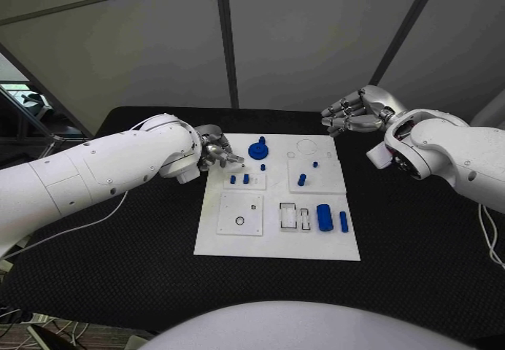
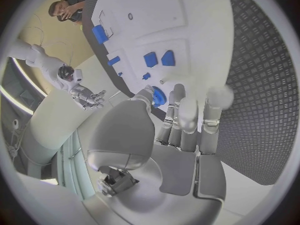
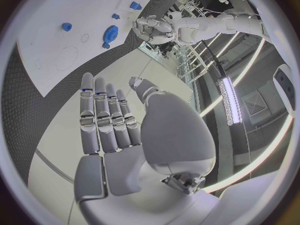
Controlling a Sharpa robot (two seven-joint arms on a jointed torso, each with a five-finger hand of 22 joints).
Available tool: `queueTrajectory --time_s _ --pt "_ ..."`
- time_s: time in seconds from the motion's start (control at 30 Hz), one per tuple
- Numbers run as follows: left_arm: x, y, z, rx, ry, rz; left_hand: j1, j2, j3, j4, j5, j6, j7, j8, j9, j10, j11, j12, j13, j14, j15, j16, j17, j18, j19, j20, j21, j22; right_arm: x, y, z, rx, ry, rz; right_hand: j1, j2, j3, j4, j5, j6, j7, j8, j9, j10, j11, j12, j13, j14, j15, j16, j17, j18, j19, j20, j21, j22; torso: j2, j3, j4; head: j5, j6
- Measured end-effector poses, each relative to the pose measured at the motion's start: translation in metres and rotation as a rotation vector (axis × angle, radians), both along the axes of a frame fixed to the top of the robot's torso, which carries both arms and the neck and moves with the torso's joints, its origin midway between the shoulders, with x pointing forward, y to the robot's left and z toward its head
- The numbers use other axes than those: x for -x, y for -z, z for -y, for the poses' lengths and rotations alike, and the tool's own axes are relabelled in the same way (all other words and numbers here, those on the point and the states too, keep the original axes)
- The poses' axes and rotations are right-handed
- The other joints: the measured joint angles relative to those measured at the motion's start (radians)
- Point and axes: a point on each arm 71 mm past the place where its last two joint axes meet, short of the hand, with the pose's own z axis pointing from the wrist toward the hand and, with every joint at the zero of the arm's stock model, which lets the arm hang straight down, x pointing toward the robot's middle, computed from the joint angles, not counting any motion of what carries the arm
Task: Assemble the parts on the task board
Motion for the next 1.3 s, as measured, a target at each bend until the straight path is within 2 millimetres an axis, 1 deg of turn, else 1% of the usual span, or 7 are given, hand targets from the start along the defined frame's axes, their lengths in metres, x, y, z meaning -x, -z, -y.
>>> queueTrajectory --time_s 0.03,0.07,0.2,0.23,0.27,0.63,1.3 --pt "-0.001 -0.002 0.004 0.031 0.017 0.029 0.043 -0.007 0.004 -0.022 0.000 -0.005 0.009 -0.022 -0.026 -0.049 0.011 -0.035 -0.025 -0.116 0.016 -0.158 -0.119 0.003 -0.080 0.016 -0.109 -0.080 0.000 0.000 0.000 0.000 0.000 0.000 0.000 0.000 0.000 0.000 0.000 -0.001 0.001 0.000 0.000 0.000 0.000 0.000 0.000 0.000 0.000 0.000 0.000 0.000 0.000 0.000 0.000 0.000 0.000 -0.0001 0.0000 -0.001 0.000" --pt "-0.001 -0.004 0.008 0.051 0.030 0.053 0.076 -0.013 0.008 -0.037 0.000 0.001 0.018 -0.038 -0.049 -0.069 0.019 -0.054 -0.045 -0.169 0.026 -0.223 -0.171 0.003 -0.120 0.027 -0.167 -0.119 0.000 0.000 0.000 0.000 0.000 0.000 0.000 0.000 0.000 0.000 0.000 -0.001 0.001 0.000 0.000 0.000 0.000 0.000 0.000 0.000 0.000 0.000 0.000 0.000 0.000 0.000 0.000 0.000 0.000 -0.0002 -0.0002 -0.002 0.002" --pt "-0.002 -0.010 0.024 0.127 0.105 0.171 0.161 -0.024 0.034 -0.074 0.000 0.036 0.023 -0.087 -0.129 -0.095 0.035 -0.116 -0.127 -0.235 0.037 -0.311 -0.279 0.004 -0.163 0.050 -0.270 -0.190 0.000 0.000 0.000 0.000 -0.001 0.000 0.000 0.000 0.000 0.000 0.004 -0.001 0.001 0.000 0.000 -0.004 0.004 0.000 0.000 -0.004 0.004 0.000 -0.001 0.000 0.000 0.000 0.000 -0.001 0.001 -0.0006 -0.0012 -0.005 0.005" --pt "-0.002 -0.011 0.027 0.137 0.123 0.197 0.169 -0.033 0.038 -0.080 0.000 0.046 0.019 -0.096 -0.145 -0.095 0.035 -0.127 -0.144 -0.234 0.037 -0.312 -0.292 0.035 -0.160 0.053 -0.277 -0.196 0.000 0.000 0.000 0.000 -0.001 0.001 0.000 0.000 0.000 0.000 0.004 -0.001 0.001 0.000 0.000 -0.005 0.002 0.000 0.000 -0.004 0.004 0.000 -0.001 0.000 0.000 0.000 0.000 -0.001 0.001 -0.0008 -0.0011 -0.006 0.006" --pt "-0.002 -0.012 0.029 0.145 0.139 0.220 0.178 -0.040 0.040 -0.087 0.000 0.056 0.016 -0.107 -0.162 -0.094 0.034 -0.139 -0.163 -0.223 0.036 -0.308 -0.303 0.049 -0.149 0.054 -0.278 -0.199 0.000 0.000 0.000 0.000 -0.001 0.001 0.000 0.000 0.000 0.000 0.004 -0.001 0.001 0.000 0.000 -0.007 0.000 0.000 0.000 -0.004 0.004 0.000 -0.001 0.000 0.000 0.000 0.000 -0.001 0.001 -0.0010 -0.0011 -0.007 0.007" --pt "0.000 -0.011 0.056 0.092 0.329 0.393 0.205 -0.053 0.057 -0.117 0.000 0.138 -0.007 -0.197 -0.277 -0.060 0.026 -0.224 -0.298 -0.136 0.026 -0.163 -0.321 0.048 -0.074 0.040 -0.230 -0.159 0.000 0.000 -0.002 -0.003 -0.007 0.003 0.000 0.000 0.000 0.000 0.004 -0.001 0.001 0.000 0.000 -0.007 0.000 0.000 0.000 -0.004 0.004 0.000 -0.002 0.000 -0.004 0.004 -0.004 -0.003 0.001 -0.0009 -0.0011 -0.011 0.009" --pt "-0.008 0.004 0.078 -0.099 0.468 0.432 0.201 -0.057 0.072 -0.132 0.000 0.214 -0.013 -0.230 -0.328 -0.033 0.028 -0.264 -0.369 -0.030 0.023 0.116 -0.158 0.048 0.009 0.039 -0.035 0.028 0.000 0.000 -0.005 -0.004 -0.014 0.004 0.000 0.000 0.000 0.000 0.004 -0.001 0.001 0.000 0.000 -0.007 0.000 0.000 0.000 -0.007 0.007 0.000 -0.003 0.000 -0.004 0.004 -0.004 -0.003 0.001 -0.0014 -0.0003 -0.013 0.012"
